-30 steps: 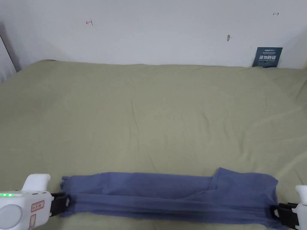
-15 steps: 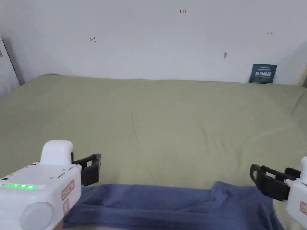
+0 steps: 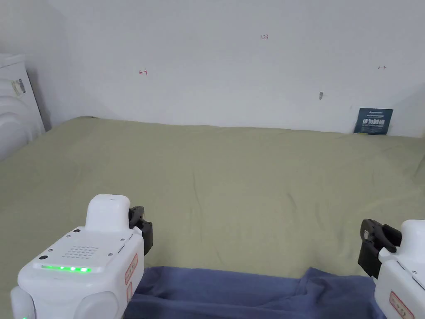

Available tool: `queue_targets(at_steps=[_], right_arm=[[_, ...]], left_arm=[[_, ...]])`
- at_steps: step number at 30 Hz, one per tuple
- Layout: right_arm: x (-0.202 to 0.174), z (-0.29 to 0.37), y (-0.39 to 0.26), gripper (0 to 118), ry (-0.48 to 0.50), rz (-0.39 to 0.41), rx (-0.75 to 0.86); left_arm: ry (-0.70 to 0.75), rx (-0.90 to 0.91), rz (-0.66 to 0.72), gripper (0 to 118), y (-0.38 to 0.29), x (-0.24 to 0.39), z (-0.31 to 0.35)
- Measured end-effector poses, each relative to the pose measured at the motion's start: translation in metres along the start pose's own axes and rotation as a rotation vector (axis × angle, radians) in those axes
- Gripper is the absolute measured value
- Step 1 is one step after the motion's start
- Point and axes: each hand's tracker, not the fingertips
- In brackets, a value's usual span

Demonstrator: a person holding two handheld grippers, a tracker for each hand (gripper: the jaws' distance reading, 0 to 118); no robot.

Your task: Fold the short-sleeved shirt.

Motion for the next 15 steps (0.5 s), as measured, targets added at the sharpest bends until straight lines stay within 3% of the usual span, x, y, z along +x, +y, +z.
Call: queue_targets(at_steps=[4, 7, 11, 15], right_arm=[[-0.004, -0.002, -0.005, 1, 0.0, 0.005, -0.021], [-0.01, -0.006, -0.011, 1, 0.012, 0.002, -0.054], [-0.025, -0.013, -0.02, 1, 0.032, 0.007, -0.098], [-0.039, -0.021, -0.03, 1, 0.049, 0.019, -0.144]], left_arm=[[0.02, -0.048, 0.05, 0, 0.002, -0.037, -0.006], [0.004, -0.201, 0.105, 0, -0.003, -0.081, -0.025], [-0.158, -0.445, 0.365, 0, -0.034, -0.148, -0.061], [-0.217, -0.609, 0.462, 1, -0.063, -0.191, -0.099]])
